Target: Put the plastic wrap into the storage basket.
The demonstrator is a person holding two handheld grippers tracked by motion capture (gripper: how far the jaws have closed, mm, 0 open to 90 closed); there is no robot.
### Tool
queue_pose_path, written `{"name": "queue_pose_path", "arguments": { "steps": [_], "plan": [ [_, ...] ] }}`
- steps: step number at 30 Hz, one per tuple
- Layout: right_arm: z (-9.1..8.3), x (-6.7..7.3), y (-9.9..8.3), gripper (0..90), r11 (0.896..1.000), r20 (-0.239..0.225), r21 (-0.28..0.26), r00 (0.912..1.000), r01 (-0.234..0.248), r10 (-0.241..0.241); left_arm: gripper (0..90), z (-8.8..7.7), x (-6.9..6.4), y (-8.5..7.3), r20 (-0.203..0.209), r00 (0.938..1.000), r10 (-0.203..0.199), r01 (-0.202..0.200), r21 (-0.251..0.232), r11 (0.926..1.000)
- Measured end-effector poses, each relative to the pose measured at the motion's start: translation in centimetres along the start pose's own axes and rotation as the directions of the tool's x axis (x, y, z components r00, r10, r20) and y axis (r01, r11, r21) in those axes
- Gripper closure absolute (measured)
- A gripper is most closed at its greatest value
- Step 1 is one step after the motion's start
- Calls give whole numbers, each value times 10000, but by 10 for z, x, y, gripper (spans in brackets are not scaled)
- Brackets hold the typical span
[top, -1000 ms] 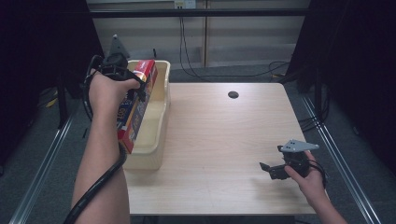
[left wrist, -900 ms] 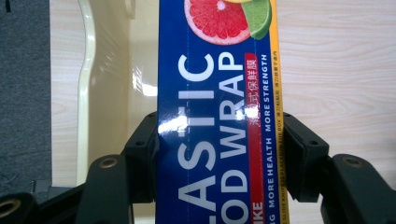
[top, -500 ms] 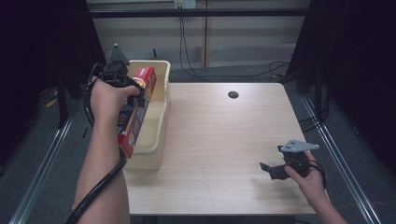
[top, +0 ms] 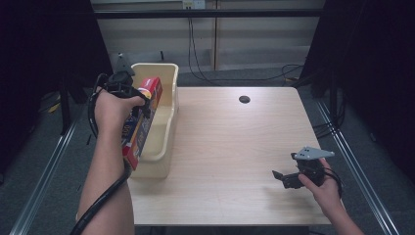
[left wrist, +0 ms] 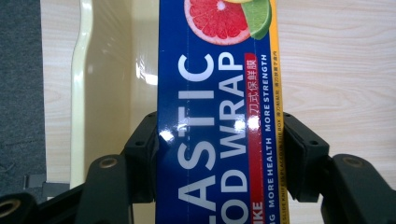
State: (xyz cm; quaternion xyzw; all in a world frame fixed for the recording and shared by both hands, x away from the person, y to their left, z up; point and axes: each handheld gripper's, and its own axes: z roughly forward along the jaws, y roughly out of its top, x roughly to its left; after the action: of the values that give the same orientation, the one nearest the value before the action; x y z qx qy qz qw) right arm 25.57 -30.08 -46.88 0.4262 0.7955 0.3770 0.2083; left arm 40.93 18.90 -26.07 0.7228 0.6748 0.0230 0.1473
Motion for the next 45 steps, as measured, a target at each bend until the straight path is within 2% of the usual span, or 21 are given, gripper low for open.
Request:
{"name": "queue_pose_path", "arguments": {
  "steps": [20, 23, 45],
  "plan": [
    [0, 1, 0, 19, 10000, -49, 58, 10000, -14, 15, 407, 32, 12, -6, 6, 9998, -202, 201, 459, 9987],
    [0, 1, 0, 19, 10000, -43, 42, 10000, -22, 22, 407, 34, 12, -5, 117, 9996, -253, 246, 527, 9983],
    [3, 2, 0, 19, 9999, -65, 116, 10000, 62, -61, 405, 50, 17, -4, 86, 9998, -199, 192, 815, 9965]
  ]
}}
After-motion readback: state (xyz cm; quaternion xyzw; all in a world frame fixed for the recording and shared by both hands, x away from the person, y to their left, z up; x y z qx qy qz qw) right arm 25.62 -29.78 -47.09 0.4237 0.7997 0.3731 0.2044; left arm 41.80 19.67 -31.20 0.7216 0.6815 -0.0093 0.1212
